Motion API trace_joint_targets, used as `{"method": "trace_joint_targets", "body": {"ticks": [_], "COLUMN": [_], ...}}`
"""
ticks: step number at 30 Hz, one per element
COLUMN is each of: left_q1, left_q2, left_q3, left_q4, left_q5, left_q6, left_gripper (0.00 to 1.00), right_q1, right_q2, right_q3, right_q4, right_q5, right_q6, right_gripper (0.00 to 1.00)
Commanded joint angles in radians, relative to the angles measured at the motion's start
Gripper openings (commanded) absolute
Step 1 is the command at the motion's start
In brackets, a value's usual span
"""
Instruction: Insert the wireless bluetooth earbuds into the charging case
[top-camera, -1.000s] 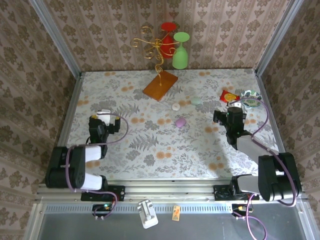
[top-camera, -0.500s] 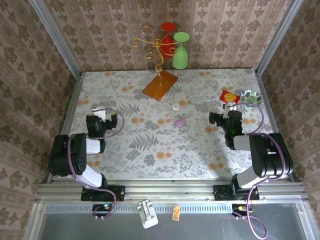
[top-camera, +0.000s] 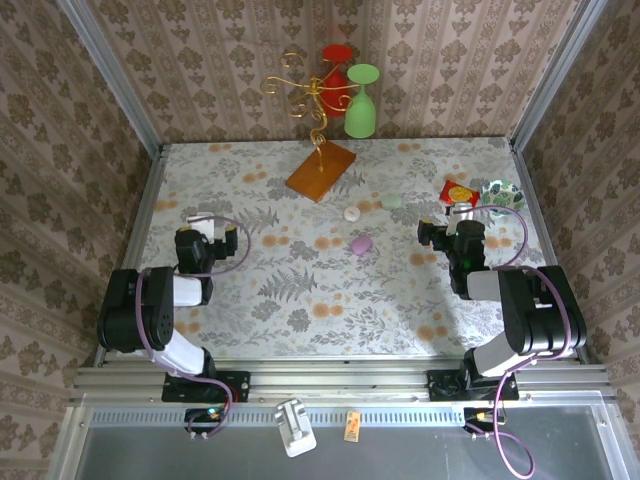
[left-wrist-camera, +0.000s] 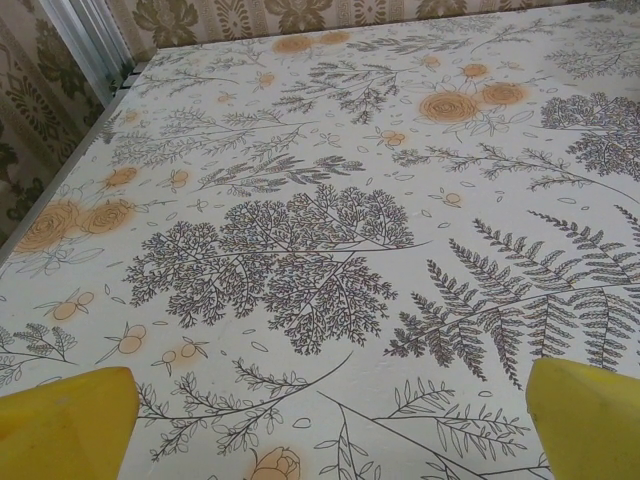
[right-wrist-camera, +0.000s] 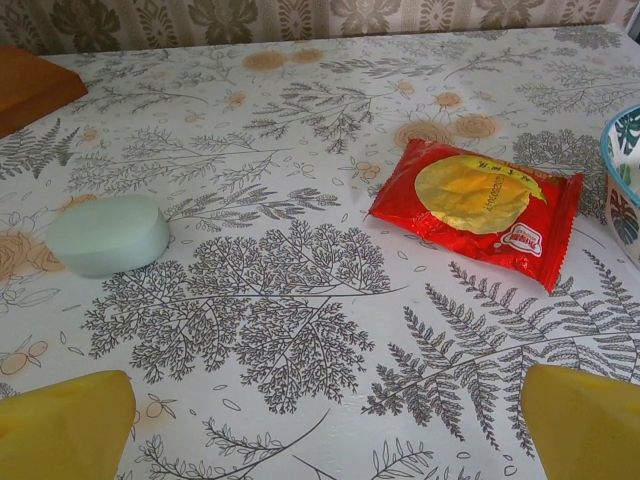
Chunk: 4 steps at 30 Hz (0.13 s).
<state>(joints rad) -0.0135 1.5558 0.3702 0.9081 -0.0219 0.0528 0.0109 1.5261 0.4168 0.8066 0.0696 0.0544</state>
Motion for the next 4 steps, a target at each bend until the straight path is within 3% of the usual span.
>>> {"method": "trace_joint_targets", "body": {"ticks": [1,4], "left_q1": [-0.005,-0.004], "left_q2": [-0.002,-0.003], "left_q3": [0.027,0.024], "left_q4": [-0.006,-0.001], "left_q5": [0.011,0.011], "left_q6": [0.016,0.016], "left_gripper": [1.00,1.00], "right_q1": [0.004,0.004], "right_q2": [0.004,0.001], "right_q3": [-0.003,-0.010], "right_q4": [0.037,0.046], "right_q5": [-0.001,0.001], "right_q6": [-0.018,-0.016], "right_gripper": [1.00,1.00]}}
